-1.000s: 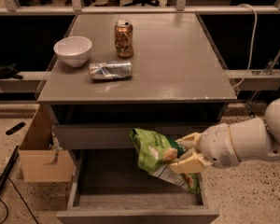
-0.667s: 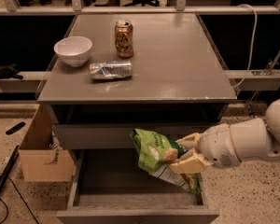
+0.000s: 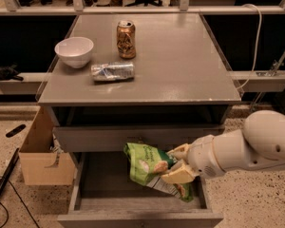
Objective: Place green rice chip bag into middle drawer
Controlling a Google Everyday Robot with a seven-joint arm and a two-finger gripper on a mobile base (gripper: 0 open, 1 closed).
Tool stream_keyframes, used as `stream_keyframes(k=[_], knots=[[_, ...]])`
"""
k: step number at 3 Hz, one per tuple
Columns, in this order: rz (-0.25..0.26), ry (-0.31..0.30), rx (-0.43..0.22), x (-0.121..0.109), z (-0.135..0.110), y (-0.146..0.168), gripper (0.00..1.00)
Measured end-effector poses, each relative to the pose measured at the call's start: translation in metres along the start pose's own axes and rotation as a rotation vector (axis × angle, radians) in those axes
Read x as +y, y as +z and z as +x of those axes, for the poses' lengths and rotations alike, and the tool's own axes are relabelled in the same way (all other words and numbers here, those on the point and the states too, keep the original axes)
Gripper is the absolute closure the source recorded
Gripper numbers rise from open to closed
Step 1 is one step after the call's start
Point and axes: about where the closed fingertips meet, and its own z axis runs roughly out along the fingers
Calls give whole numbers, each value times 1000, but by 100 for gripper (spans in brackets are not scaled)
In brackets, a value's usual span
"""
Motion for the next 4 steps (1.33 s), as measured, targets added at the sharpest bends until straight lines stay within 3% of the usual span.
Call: stream_keyframes(k=[1,2,3,4], knots=[[55,-6,105,-21,44,31,100],[83,-3,157,-40,70,45,100],[101,40,186,-63,108,59,100],[76,87,153,-65,120,81,100]])
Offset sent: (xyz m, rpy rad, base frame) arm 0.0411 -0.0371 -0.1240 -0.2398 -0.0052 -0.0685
